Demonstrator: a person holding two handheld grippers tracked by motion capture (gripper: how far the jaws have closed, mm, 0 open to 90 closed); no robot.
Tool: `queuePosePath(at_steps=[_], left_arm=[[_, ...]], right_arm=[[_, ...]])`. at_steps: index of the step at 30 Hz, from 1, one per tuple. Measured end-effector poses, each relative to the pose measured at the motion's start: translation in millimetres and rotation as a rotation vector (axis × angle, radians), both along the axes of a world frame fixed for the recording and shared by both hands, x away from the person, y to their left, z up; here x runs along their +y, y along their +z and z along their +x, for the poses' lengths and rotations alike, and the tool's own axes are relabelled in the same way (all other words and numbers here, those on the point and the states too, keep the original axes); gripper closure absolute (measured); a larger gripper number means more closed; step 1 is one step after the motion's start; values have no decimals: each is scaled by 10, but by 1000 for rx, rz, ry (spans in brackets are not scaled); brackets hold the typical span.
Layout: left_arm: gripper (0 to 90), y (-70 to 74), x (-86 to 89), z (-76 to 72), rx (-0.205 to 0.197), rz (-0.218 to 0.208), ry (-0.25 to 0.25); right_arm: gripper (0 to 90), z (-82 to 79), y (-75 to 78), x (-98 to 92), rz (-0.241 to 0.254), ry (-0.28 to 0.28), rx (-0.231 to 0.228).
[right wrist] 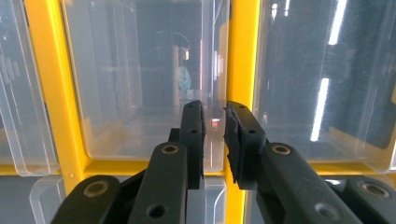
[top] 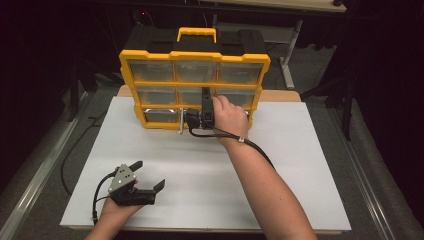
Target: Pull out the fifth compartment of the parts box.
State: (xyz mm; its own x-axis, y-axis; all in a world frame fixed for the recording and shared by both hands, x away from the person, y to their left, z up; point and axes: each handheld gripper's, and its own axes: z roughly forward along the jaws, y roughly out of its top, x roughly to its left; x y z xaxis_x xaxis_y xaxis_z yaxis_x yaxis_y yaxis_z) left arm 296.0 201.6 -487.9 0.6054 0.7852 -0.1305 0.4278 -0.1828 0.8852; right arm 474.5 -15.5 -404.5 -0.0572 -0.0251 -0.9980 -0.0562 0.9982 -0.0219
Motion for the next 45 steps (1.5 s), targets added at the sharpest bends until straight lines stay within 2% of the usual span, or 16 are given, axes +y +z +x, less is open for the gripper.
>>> queuePosePath(at_steps=[7,14,19,32,45], left_arm=[[0,1,-14,-13,1,0,-6],[0,4,-4,-17,-2,-1,-3],[0,2,11,-14,1,-6,3],[0,-13,44,3,7,-22,15],[0,-21,29,15,8,-12,10]], right_arm=[[798,3,-15,5,10,-3,-10],[801,-9,47,6,1,-5,31],[801,-42,49,-8,9,9,28],[800,-284,71,-59,6,23,36],[800,-510,86,-62,14,35,36]])
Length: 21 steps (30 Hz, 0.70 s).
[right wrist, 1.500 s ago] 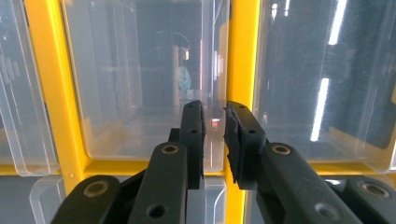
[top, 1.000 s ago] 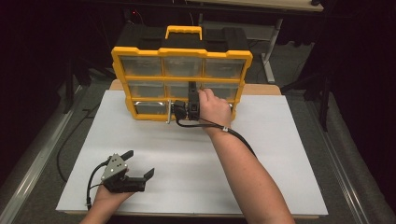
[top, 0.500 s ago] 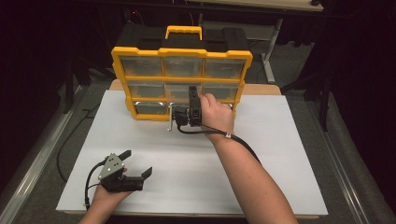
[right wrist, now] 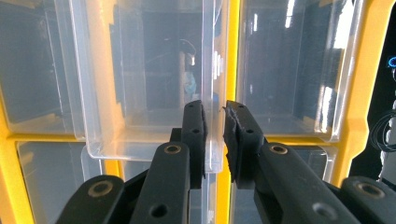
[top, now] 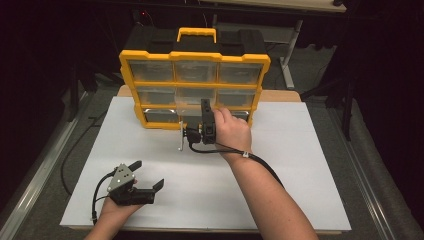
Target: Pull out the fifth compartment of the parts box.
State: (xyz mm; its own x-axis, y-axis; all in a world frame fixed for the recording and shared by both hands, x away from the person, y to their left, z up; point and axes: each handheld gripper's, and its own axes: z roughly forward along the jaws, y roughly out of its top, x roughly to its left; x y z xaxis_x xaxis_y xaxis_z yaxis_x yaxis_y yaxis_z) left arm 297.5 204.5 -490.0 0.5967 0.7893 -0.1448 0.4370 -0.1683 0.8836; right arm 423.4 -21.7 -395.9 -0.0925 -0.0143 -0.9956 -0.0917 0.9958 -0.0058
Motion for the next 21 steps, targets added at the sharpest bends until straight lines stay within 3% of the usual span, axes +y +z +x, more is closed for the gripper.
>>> queuePosePath(at_steps=[21], left_arm=[[0,-4,4,9,5,0,-8]], right_arm=[[800,-341,32,-66,14,31,-2]])
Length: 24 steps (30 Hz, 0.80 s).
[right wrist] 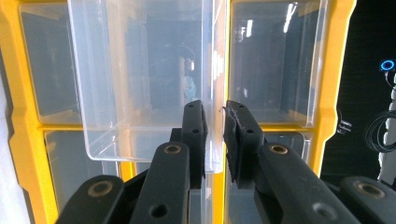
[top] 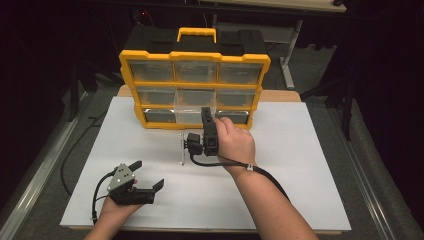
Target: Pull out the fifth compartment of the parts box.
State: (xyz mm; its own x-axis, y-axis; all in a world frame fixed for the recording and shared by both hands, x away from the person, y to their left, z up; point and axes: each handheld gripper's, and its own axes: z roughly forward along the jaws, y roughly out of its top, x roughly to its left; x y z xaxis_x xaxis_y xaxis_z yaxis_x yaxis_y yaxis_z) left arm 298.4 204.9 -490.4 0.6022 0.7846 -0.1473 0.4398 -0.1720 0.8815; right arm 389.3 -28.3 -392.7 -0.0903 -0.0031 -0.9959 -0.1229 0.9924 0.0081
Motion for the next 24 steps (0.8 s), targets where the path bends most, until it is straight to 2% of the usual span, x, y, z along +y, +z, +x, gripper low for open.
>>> queuePosePath(at_steps=[6,24], left_arm=[[0,2,-1,-2,-1,0,2],[0,4,4,-5,-7,4,2]], right_arm=[[799,-75,4,-8,2,13,-9],[790,-118,-77,-39,-5,24,-6]])
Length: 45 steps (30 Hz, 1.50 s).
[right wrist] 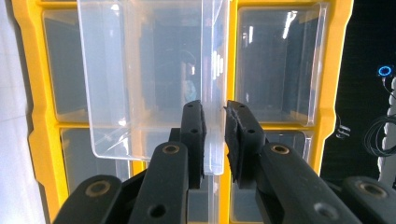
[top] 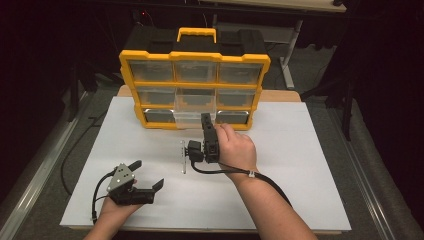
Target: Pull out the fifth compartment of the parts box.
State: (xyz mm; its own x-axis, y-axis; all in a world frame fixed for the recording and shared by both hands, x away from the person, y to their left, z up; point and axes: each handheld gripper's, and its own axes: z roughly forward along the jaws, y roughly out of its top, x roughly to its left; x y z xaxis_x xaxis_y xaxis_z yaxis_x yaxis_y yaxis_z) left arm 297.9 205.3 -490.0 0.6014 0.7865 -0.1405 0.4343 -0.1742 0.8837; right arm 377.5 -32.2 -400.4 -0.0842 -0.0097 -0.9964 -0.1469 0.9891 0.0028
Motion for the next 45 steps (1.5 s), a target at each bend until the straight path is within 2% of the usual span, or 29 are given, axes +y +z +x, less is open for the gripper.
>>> queuePosePath(at_steps=[17,18,23,26,34,45], left_arm=[[0,4,1,-3,-1,1,-1],[0,5,3,-4,-3,0,0],[0,15,16,-13,-6,-8,7],[0,17,21,-14,-5,-10,9],[0,34,34,-25,-6,-20,15],[0,47,4,-31,-8,-23,6]], right_arm=[[775,-4,14,18,28,-7,17],[764,-1,14,17,31,-4,18],[598,-3,48,-4,50,-13,52],[548,-33,79,-34,54,-2,51],[475,-144,123,-200,59,36,84],[431,-252,-79,-475,56,25,113]])
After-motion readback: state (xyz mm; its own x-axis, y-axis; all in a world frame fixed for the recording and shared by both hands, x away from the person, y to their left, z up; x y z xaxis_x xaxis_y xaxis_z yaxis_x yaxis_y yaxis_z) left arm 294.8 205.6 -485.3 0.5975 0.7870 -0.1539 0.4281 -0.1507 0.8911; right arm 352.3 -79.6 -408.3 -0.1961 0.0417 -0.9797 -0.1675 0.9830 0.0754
